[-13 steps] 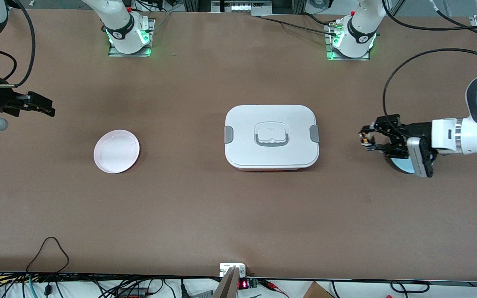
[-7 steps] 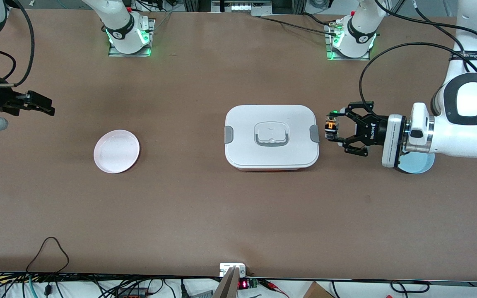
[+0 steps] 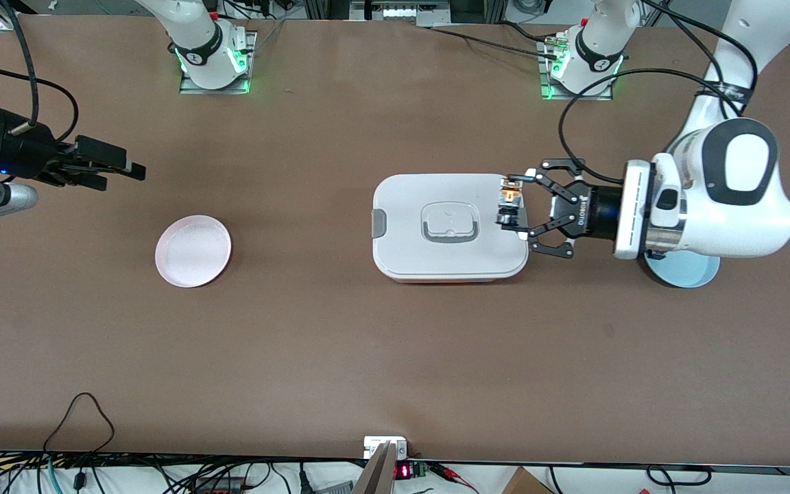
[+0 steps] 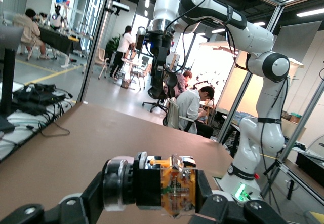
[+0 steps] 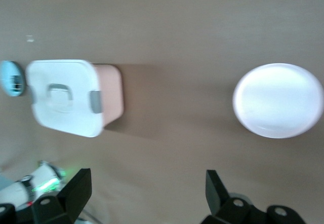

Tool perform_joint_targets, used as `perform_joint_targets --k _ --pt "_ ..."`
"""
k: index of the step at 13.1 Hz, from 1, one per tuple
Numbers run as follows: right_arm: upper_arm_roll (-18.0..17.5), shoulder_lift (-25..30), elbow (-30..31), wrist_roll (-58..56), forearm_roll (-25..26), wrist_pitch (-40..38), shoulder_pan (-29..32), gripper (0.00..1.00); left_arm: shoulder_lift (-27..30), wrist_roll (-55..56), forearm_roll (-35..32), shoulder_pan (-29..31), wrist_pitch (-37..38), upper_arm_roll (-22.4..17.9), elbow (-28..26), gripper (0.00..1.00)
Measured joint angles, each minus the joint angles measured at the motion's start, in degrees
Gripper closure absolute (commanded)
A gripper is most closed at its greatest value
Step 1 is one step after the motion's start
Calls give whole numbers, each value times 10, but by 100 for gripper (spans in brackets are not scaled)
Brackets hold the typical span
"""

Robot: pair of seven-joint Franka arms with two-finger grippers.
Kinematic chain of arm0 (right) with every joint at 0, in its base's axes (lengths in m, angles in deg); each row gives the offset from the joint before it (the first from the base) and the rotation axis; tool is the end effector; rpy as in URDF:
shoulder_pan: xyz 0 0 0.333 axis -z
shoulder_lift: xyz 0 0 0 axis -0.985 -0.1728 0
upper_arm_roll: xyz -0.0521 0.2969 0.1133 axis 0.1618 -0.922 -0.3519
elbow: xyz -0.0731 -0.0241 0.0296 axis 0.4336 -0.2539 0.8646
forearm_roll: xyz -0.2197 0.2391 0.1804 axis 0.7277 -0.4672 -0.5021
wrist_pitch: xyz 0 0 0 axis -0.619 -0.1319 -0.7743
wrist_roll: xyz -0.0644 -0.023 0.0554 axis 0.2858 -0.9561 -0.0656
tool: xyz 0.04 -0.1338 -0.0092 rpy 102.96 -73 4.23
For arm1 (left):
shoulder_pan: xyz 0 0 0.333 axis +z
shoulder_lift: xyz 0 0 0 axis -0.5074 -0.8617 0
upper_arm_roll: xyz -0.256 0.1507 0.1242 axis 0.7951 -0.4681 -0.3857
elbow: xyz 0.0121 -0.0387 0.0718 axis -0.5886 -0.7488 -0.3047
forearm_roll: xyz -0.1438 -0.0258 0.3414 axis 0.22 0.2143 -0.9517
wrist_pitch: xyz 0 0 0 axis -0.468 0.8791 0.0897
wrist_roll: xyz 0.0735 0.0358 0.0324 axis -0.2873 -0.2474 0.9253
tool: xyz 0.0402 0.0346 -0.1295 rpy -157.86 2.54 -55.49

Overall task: Transfer orange switch to right arm and place
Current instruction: 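Carry the switch toward the box while the right gripper reaches over, then bring the right gripper to the switch held by the left gripper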

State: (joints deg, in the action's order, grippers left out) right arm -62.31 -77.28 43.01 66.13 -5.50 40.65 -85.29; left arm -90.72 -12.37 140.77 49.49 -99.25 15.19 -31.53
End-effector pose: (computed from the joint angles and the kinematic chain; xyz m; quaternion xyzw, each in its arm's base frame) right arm 0.5643 0.0778 0.5649 -0.9639 -0.0084 0.0575 0.2600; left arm 0.6085 -0.2261 0.4752 0.5758 -0.4725 0.3587 0.5627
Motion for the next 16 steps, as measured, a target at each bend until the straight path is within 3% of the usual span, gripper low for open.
perform_joint_targets --k 3,4,9,11,16 --pt "-1 -29 9 -14 -176 0 -1 0 -5 -36 61 -19 -125 85 -28 86" --pt "-1 -36 15 -20 -208 5 -3 0 -5 -44 74 -26 -150 100 -33 86" --pt "-4 -48 155 -82 -481 56 -22 0 -28 -133 156 -66 -183 109 -46 86" --pt "-4 -51 186 -111 -512 65 -38 0 -37 -144 161 -66 -183 108 -46 86" --pt "-6 -73 192 -132 -565 83 -104 0 -41 -145 162 -66 -182 109 -46 86"
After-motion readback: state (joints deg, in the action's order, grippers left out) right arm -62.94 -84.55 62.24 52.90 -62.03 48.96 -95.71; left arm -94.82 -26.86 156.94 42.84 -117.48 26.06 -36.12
